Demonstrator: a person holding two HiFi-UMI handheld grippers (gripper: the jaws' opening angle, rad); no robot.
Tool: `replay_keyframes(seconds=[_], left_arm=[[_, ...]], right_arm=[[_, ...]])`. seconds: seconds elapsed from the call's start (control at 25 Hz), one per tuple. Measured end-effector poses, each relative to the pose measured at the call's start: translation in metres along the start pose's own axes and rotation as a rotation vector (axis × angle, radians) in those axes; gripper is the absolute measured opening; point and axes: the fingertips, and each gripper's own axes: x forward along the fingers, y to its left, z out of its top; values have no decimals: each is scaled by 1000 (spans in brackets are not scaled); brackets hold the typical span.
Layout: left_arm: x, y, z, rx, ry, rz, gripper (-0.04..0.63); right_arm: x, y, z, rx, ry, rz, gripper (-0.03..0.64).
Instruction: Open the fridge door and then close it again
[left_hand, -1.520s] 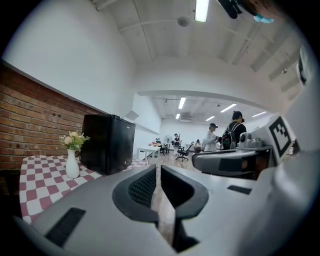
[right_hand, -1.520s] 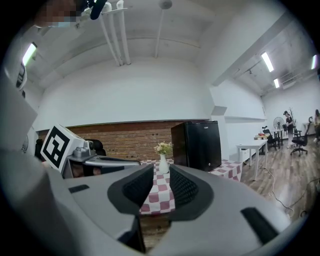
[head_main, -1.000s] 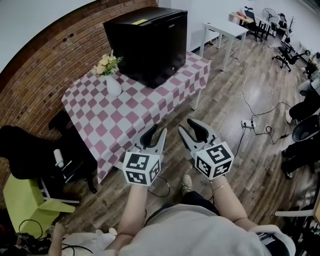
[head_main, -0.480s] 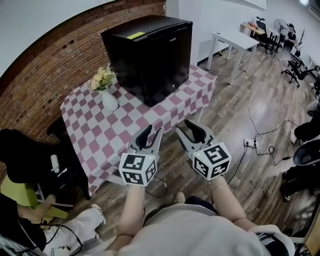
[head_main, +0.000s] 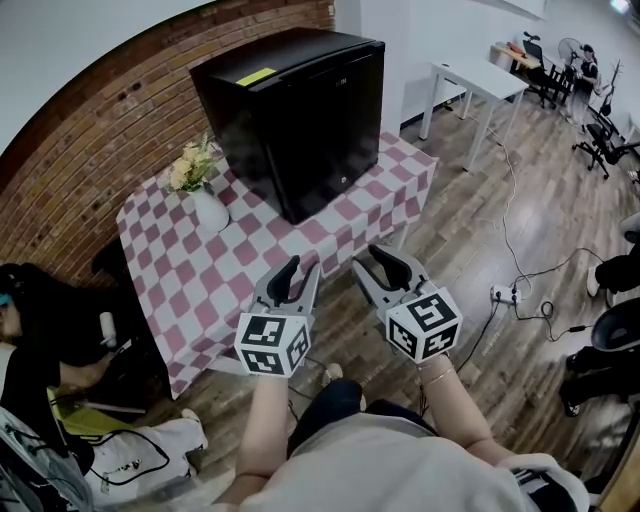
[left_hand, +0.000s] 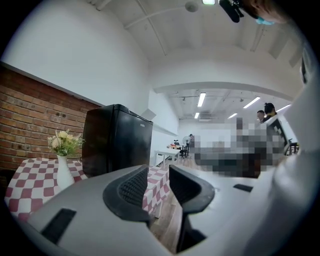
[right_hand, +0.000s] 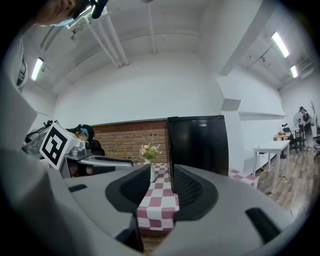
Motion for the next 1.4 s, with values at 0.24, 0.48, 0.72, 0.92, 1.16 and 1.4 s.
replay_keyframes(seconds=[0.24, 0.48, 0.72, 0.92, 1.16, 1.4], left_arm=[[32, 22, 4, 2, 2, 15, 114], [79, 56, 21, 6, -17, 35, 114], [125, 94, 41, 8, -32, 63, 114], [158, 128, 44, -6, -19, 89, 114], [183, 164, 47, -17, -26, 117, 114], [201, 193, 47, 5, -5, 124, 114]], right_arm=[[25, -23, -4, -19, 24, 3, 127], [68, -56, 13, -56, 13, 21, 129], [124, -90, 33, -83, 9, 48, 129], [171, -108, 45, -86, 4, 73, 129], [217, -120, 50, -88, -2, 114, 130], [256, -130, 58, -87, -23, 140, 132]])
